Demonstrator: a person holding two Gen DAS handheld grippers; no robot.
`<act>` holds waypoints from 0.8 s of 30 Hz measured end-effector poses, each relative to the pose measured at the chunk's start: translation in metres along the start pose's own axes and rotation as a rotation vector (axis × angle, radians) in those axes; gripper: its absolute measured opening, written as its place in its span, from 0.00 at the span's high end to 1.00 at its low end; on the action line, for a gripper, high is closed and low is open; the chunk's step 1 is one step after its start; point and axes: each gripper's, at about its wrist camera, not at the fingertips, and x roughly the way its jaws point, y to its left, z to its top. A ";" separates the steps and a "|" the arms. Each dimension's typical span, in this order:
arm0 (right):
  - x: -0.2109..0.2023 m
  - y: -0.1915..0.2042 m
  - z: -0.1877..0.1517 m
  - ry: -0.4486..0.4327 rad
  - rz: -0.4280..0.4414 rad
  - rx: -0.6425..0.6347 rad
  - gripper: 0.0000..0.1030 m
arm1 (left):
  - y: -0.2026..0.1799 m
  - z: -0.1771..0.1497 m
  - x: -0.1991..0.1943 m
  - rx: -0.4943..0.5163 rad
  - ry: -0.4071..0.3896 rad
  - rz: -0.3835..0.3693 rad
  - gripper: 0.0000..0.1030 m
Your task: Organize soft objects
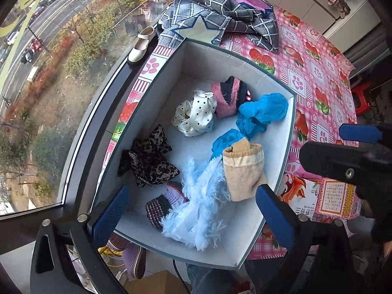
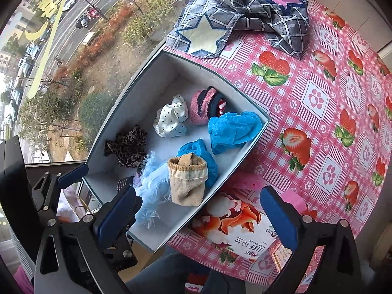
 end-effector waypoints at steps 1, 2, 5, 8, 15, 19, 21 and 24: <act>-0.001 0.000 -0.002 -0.002 0.004 0.003 0.01 | -0.001 -0.003 -0.002 0.005 0.002 0.001 0.00; -0.002 0.001 -0.003 -0.003 0.009 0.006 0.01 | -0.002 -0.006 -0.003 0.015 -0.001 0.005 0.00; -0.005 0.003 -0.007 -0.003 0.013 0.005 0.01 | -0.006 -0.015 -0.008 0.051 -0.015 0.039 0.00; -0.008 0.004 -0.011 -0.012 0.014 0.012 0.01 | -0.006 -0.019 -0.011 0.063 -0.016 0.047 0.00; -0.013 0.010 -0.020 -0.024 0.008 0.015 0.01 | -0.004 -0.022 -0.018 0.068 -0.030 0.067 0.00; -0.016 0.014 -0.024 -0.033 0.005 0.021 0.01 | -0.001 -0.024 -0.020 0.070 -0.034 0.066 0.00; -0.018 0.015 -0.025 -0.039 0.007 0.027 0.01 | 0.000 -0.024 -0.021 0.073 -0.031 0.066 0.00; -0.018 0.017 -0.028 -0.046 0.010 0.038 0.01 | 0.002 -0.026 -0.022 0.080 -0.029 0.071 0.00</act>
